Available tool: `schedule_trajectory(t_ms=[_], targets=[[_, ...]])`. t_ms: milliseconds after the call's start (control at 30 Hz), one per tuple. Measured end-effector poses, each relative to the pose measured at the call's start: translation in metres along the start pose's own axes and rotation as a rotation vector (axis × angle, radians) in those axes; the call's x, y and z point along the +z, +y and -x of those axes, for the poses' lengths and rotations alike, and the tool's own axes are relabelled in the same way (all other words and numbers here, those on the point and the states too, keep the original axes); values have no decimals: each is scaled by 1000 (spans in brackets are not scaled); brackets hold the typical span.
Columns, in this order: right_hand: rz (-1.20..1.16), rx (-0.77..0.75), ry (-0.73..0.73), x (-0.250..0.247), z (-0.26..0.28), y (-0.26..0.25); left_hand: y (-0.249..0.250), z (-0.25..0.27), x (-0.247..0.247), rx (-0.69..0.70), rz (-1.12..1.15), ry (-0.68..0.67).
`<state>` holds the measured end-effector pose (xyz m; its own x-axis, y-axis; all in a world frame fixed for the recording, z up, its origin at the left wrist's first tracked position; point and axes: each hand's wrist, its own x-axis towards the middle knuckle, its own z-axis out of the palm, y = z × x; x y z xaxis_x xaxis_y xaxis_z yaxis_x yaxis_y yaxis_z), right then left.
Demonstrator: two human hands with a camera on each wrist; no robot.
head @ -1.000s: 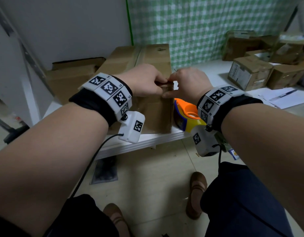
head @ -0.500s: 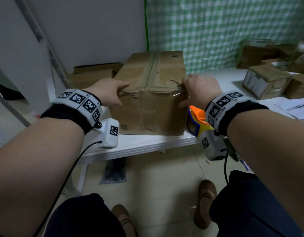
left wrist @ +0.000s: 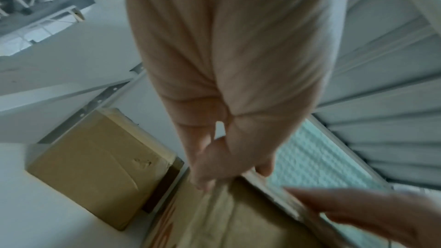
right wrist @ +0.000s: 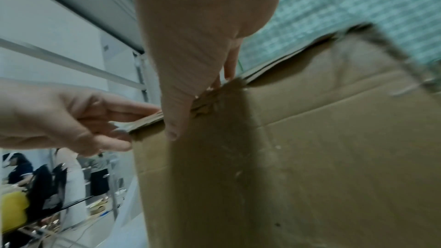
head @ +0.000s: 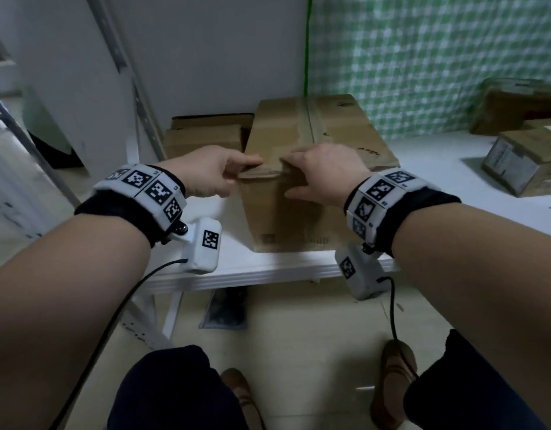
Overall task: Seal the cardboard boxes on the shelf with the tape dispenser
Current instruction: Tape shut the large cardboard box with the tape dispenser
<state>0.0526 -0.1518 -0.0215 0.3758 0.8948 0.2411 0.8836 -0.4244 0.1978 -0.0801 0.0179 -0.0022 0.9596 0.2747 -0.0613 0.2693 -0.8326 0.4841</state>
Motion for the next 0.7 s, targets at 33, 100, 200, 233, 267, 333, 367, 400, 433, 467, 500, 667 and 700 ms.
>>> schedule_trajectory(t_ms=[33, 100, 200, 233, 267, 333, 367, 400, 433, 467, 500, 667, 700], targets=[[6, -19, 12, 0, -5, -8, -3, -1, 0, 8, -26, 9], [10, -36, 64, 0, -14, -17, -8, -6, 3, 51, -157, 57], [9, -28, 144, 2, -21, -19, -17, -16, 6, 144, -269, 118], [10, -28, 158, 3, -23, -18, -20, -19, 6, 156, -251, 127], [11, -30, 170, 5, -24, -17, -23, -21, 5, 160, -219, 130], [12, -31, 188, 8, -25, -16, -25, -24, 4, 162, -155, 130], [13, -28, 196, 8, -25, -16, -26, -24, 5, 170, -144, 135], [13, -24, 199, 9, -25, -16, -28, -25, 6, 180, -146, 147], [8, -19, 199, 9, -25, -17, -29, -25, 8, 190, -154, 161], [2, -14, 195, 9, -24, -18, -31, -26, 10, 198, -162, 174], [-2, -9, 191, 8, -24, -18, -33, -26, 13, 204, -169, 187], [-9, 2, 193, 10, -24, -19, -35, -21, 25, 236, -223, 269], [-11, -1, 195, 10, -24, -19, -35, -20, 27, 235, -224, 279]])
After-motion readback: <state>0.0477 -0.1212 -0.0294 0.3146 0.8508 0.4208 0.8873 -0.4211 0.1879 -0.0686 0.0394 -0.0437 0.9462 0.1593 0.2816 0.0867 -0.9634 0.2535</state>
